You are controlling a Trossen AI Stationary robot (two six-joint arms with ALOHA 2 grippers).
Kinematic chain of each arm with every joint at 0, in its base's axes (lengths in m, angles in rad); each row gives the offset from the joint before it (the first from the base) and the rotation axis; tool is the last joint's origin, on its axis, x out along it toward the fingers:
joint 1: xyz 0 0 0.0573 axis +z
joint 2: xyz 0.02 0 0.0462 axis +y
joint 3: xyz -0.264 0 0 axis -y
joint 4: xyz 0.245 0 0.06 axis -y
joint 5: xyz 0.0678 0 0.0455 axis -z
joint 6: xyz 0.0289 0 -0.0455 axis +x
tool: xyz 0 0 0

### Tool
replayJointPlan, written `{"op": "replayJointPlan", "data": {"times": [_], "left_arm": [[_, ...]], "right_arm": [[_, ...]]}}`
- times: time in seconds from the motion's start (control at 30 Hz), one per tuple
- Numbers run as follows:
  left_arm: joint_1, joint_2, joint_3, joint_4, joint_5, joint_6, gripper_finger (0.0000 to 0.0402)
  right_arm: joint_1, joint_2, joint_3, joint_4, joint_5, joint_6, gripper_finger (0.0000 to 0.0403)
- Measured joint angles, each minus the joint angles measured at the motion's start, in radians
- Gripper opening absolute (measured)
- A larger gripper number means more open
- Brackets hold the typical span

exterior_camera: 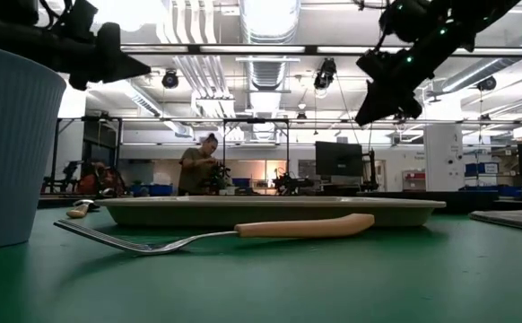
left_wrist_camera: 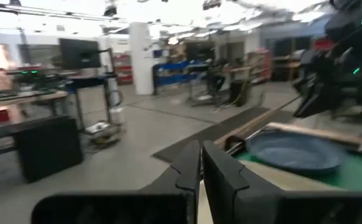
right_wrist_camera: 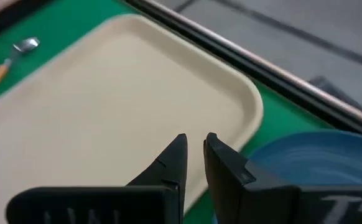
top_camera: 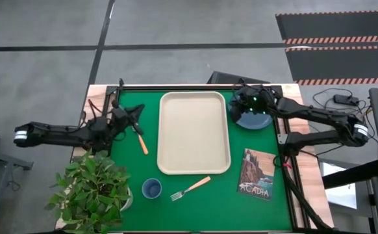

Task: Pick and place plate/cup/fork/spoon on tray
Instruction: Put the blue plate on the white tray

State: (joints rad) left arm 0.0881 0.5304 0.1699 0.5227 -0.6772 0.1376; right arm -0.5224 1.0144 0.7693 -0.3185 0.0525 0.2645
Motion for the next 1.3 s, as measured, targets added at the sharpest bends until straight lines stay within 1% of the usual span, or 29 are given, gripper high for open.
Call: {"op": "replayJointPlan", "data": {"times": [0.13,0.23,0.5,0.57,0.63,0.7,0.83,1.03,1.1,1.17,1.3], "left_arm": [[0.035,-0.015,0.0,-0.05,-0.016,0.002,0.0],[0.045,-0.016,-0.001,-0.05,-0.016,0.011,0.0],[0.048,-0.022,-0.002,-0.024,-0.026,0.13,0.0],[0.048,-0.028,-0.002,-0.01,-0.059,0.187,0.0],[0.048,-0.033,-0.002,-0.007,-0.114,0.244,0.0],[0.048,-0.036,-0.003,-0.007,-0.166,0.26,0.0],[0.048,-0.035,-0.01,-0.007,-0.18,0.26,0.0],[0.048,-0.027,-0.013,-0.008,-0.18,0.26,0.0],[0.048,-0.028,-0.013,-0.008,-0.18,0.26,0.0],[0.048,-0.027,-0.013,-0.008,-0.18,0.26,0.0],[0.048,-0.029,-0.013,-0.007,-0.18,0.26,0.0]], "right_arm": [[-0.05,0.038,0.055,-0.079,-0.001,-0.063,0.0043],[-0.072,0.07,0.068,-0.122,0.0,-0.08,0.0043],[-0.076,0.141,0.074,-0.114,-0.001,-0.181,0.0043],[-0.076,0.158,0.074,-0.108,-0.001,-0.188,0.0043],[-0.076,0.174,0.074,-0.11,-0.001,-0.187,0.0043],[-0.076,0.183,0.073,-0.09,-0.002,-0.189,0.0043],[-0.076,0.186,0.074,-0.083,-0.005,-0.186,0.0043],[-0.076,0.185,0.073,-0.094,-0.008,-0.033,0.0044],[-0.076,0.185,0.073,-0.12,-0.008,0.015,0.005],[-0.076,0.185,0.073,-0.164,-0.009,0.058,0.0066],[-0.074,0.186,0.073,-0.267,-0.025,0.106,0.0115]]}}
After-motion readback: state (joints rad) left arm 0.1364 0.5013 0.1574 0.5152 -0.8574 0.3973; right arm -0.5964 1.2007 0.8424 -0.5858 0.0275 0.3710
